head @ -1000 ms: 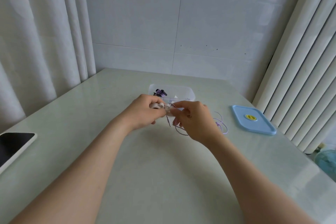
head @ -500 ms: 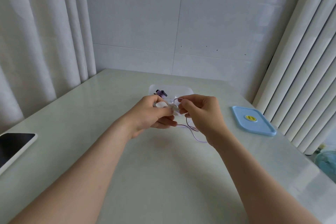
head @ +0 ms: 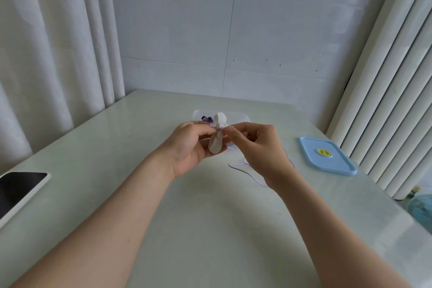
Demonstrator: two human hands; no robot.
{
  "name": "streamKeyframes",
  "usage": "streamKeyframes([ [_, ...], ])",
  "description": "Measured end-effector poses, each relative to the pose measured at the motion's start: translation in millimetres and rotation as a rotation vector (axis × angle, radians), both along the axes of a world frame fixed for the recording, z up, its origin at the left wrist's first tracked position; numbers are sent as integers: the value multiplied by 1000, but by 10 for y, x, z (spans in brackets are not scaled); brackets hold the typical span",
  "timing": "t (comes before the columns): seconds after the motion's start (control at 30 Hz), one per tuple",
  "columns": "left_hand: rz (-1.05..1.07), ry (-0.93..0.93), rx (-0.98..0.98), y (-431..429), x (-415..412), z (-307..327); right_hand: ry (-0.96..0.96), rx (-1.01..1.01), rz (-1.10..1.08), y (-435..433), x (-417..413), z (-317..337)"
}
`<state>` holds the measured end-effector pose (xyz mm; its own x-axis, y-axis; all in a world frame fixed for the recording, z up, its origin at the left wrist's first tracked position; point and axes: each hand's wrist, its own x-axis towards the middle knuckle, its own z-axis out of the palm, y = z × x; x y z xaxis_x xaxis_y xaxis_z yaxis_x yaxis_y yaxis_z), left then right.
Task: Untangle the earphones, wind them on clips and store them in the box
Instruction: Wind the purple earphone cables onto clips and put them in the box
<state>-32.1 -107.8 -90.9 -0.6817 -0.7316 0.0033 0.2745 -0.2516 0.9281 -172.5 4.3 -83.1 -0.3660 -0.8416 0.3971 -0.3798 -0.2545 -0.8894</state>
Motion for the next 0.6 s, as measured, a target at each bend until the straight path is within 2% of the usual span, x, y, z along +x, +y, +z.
streamKeyframes([
  [0.1,3,55,60,-32,17,-9,-32,51,-52,-31,-40,-12],
  [0.23,-51,2,-51,9,26,6,-22,79,-53,-17,-45,-7],
  [0.6,-91,37,-115,6,30,-15,-6,13,-58,-33,-88,-29],
])
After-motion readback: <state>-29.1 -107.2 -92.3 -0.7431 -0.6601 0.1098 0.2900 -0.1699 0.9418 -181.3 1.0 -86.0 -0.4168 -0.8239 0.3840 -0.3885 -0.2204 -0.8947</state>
